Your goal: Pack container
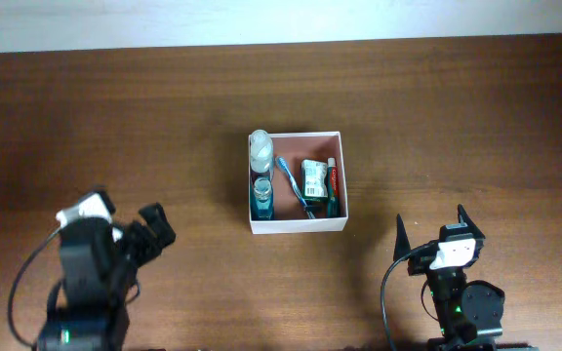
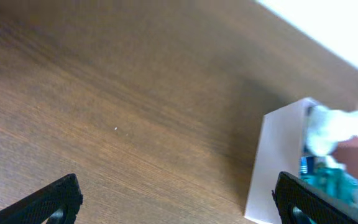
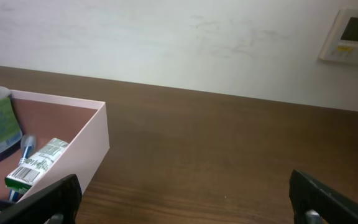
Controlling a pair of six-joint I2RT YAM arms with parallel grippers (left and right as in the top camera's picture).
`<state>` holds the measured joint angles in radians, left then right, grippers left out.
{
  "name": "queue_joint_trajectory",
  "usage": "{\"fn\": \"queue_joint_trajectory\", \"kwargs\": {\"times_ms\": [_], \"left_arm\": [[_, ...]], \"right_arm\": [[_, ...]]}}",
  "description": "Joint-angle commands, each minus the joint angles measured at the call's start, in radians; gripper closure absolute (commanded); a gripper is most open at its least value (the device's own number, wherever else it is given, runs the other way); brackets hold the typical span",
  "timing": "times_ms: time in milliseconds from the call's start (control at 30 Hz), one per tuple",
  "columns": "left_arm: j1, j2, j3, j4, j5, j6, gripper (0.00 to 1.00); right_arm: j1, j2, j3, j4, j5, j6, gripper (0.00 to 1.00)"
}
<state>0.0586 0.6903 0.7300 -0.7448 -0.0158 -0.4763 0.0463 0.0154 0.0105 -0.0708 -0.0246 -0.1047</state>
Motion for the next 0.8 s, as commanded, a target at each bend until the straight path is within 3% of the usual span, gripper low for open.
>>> {"fn": "queue_joint_trajectory", "kwargs": {"times_ms": [0,200,767], "left_arm": [[0.003,-0.148,-0.055,-0.006,-0.007,0.002,0.00],[0.003,-0.370,-0.112,-0.075,-0.008,0.002,0.00],[0.003,-0.674,-0.302,-0.127,-0.007,0.002,0.00]], "right_arm": [[-0.008,-0.012,-0.005,-0.004,-0.006,0.000,0.02],[-0.008,-0.012,-0.005,-0.004,-0.006,0.000,0.02],[-0.008,-0.012,-0.005,-0.004,-0.006,0.000,0.02]]}}
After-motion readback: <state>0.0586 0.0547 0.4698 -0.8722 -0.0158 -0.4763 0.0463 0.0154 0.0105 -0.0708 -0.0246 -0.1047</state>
